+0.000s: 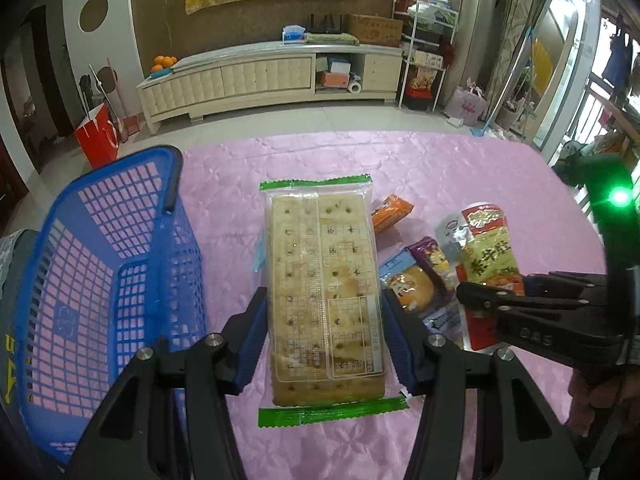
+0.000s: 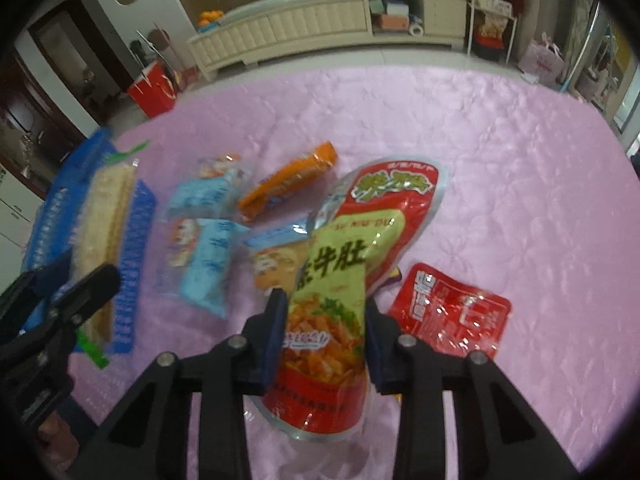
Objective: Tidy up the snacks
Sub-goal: 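Grasp the red-and-yellow spicy snack bag with the right tool and lift it, then carry both packs over the blue basket and open both tools to drop them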
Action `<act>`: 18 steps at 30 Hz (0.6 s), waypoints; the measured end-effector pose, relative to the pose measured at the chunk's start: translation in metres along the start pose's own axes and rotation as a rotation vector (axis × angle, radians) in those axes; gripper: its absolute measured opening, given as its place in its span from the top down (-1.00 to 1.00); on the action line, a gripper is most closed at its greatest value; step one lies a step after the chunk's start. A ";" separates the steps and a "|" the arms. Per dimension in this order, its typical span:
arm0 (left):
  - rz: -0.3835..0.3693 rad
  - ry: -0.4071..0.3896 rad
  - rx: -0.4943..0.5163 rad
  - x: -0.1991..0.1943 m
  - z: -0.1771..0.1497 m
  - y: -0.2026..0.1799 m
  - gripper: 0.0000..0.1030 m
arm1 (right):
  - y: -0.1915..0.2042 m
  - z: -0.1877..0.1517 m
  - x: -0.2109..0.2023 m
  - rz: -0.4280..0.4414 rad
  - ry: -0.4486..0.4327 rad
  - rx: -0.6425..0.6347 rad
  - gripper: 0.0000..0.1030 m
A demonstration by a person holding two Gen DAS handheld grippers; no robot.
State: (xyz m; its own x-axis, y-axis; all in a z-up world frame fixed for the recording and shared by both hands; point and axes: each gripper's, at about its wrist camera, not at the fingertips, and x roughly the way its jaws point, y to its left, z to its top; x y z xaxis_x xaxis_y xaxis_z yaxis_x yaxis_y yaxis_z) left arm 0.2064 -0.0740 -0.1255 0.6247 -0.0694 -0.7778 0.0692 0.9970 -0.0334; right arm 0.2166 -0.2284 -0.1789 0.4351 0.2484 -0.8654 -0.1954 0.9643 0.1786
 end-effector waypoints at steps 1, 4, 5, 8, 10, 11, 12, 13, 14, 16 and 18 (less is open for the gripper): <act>-0.005 -0.010 -0.005 -0.008 -0.001 0.002 -0.01 | 0.003 -0.001 -0.012 0.012 -0.018 -0.004 0.22; -0.021 -0.043 -0.015 -0.033 -0.001 0.005 -0.01 | 0.010 -0.010 -0.043 0.026 -0.059 -0.021 0.22; -0.022 -0.055 -0.017 -0.043 -0.002 0.007 -0.01 | 0.022 -0.004 -0.050 0.030 -0.077 -0.034 0.22; -0.033 -0.088 -0.026 -0.068 -0.003 0.012 -0.01 | 0.039 -0.008 -0.077 0.052 -0.120 -0.066 0.22; -0.036 -0.107 -0.031 -0.085 -0.003 0.018 -0.01 | 0.053 -0.007 -0.090 0.074 -0.137 -0.084 0.22; -0.034 -0.116 -0.031 -0.092 -0.004 0.022 -0.01 | 0.061 -0.007 -0.096 0.085 -0.147 -0.095 0.22; -0.030 -0.125 -0.029 -0.099 -0.005 0.026 -0.01 | 0.066 -0.008 -0.101 0.090 -0.157 -0.108 0.22; -0.020 -0.135 -0.028 -0.107 -0.006 0.030 -0.01 | 0.076 -0.009 -0.107 0.096 -0.168 -0.129 0.22; -0.012 -0.142 -0.027 -0.112 -0.008 0.034 -0.01 | 0.081 -0.010 -0.110 0.105 -0.171 -0.143 0.22; 0.002 -0.158 -0.030 -0.125 -0.011 0.044 -0.01 | 0.093 -0.012 -0.112 0.129 -0.179 -0.172 0.22; 0.018 -0.170 -0.036 -0.136 -0.015 0.056 -0.01 | 0.106 -0.013 -0.114 0.143 -0.180 -0.197 0.22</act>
State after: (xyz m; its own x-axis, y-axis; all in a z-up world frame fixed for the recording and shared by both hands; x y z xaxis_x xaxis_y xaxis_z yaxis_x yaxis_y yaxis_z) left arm 0.1139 -0.0080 -0.0314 0.7482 -0.0529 -0.6614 0.0309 0.9985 -0.0450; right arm 0.1346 -0.1559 -0.0679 0.5362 0.4092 -0.7383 -0.4251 0.8865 0.1827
